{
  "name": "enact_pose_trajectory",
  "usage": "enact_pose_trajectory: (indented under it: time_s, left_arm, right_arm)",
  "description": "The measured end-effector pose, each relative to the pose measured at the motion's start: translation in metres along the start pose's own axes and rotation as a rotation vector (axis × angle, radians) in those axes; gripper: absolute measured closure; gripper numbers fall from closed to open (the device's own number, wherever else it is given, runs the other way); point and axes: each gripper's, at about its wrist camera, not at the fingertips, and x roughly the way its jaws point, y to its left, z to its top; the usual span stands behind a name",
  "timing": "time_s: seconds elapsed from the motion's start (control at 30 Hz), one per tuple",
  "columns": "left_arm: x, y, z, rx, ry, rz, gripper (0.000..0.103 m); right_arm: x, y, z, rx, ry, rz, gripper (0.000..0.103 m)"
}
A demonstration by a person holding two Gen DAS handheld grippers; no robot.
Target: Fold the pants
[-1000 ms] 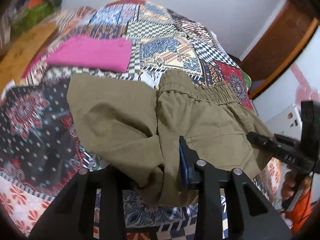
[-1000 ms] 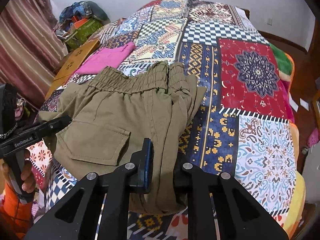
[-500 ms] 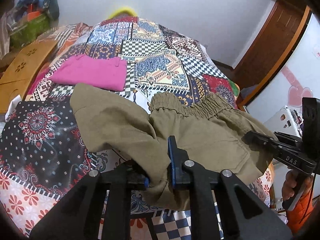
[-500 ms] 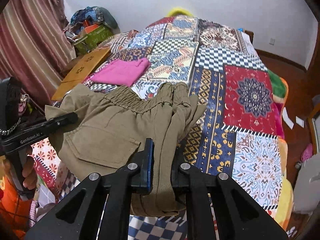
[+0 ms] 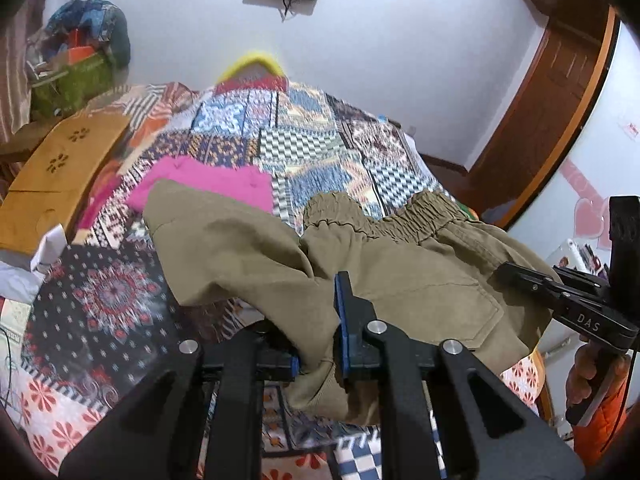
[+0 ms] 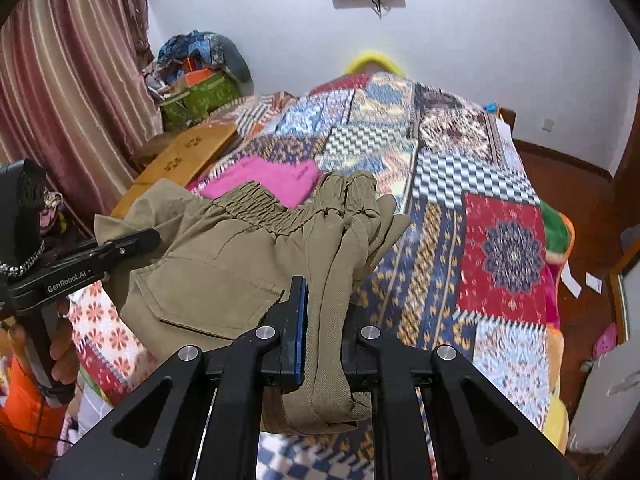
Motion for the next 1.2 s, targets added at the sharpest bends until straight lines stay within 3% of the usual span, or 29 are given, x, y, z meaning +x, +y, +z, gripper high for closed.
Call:
enact_pose_trajectory:
  time_s: [0.53, 0.8, 1.2]
  left_arm:
    - [0.012, 0.057, 0.086, 0.006, -0.113, 0.074, 0.090]
    - [0.036, 0.099, 0.129, -0.011, -0.153, 0.167, 0.090]
    - [0.126, 0.173, 0.173, -0.043, -0.079, 0.231, 0.090]
  right_arm:
    - [0.041, 0.030, 0.083, -0.031, -0.115, 0.007, 0.094]
    - [0.077, 0.053, 0.126, -0.073, -0.175, -0.010, 0.094]
    - [0.173, 0.060, 0.163, -0.032, -0.137, -0.060, 0.094]
